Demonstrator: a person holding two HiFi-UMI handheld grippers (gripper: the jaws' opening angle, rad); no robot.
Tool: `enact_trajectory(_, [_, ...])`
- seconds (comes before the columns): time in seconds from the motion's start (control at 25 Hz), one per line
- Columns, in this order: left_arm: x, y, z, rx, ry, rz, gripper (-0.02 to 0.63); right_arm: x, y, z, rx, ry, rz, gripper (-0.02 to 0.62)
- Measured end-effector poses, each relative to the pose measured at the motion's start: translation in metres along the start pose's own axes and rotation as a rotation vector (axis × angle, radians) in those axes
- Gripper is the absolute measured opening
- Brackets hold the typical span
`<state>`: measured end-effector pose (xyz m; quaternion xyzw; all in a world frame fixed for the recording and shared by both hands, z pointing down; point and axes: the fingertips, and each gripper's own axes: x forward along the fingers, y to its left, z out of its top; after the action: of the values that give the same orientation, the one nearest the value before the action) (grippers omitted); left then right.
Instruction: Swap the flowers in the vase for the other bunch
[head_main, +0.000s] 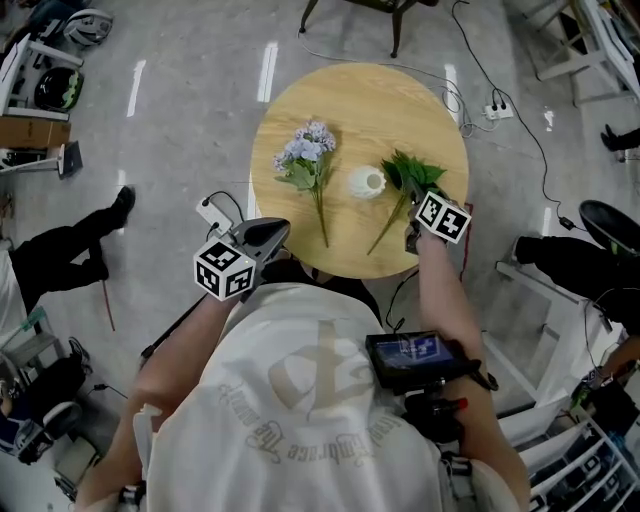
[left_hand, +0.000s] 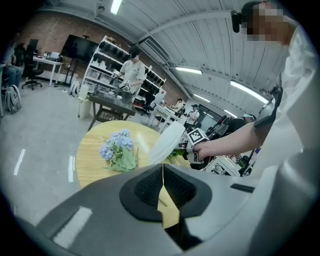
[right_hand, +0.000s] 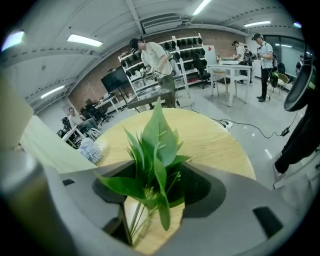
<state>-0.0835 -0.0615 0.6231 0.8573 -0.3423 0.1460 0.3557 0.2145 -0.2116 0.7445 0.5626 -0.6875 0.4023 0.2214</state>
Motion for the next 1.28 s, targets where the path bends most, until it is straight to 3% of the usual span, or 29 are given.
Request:
enact_trajectory(0.12, [-0.002, 0.001, -0.001, -0.003, -0.003, 0.003, 0.009, -0.001, -0.004, -0.001, 0.018, -0.001, -0.01, 0.199])
enact_trajectory(0.52, [-0.005, 0.0, 0.001, -0.002, -0.005, -0.006, 0.009, -0.012, -0.003, -0.003, 0.058, -0.025, 0.0, 0.076])
enact_trajectory(1.28, [0.008, -0.014, 0.007, 0.052, 0.019, -0.086, 0.009, -0.049, 0.003, 0.003, 0.115, -0.116, 0.076, 0.029])
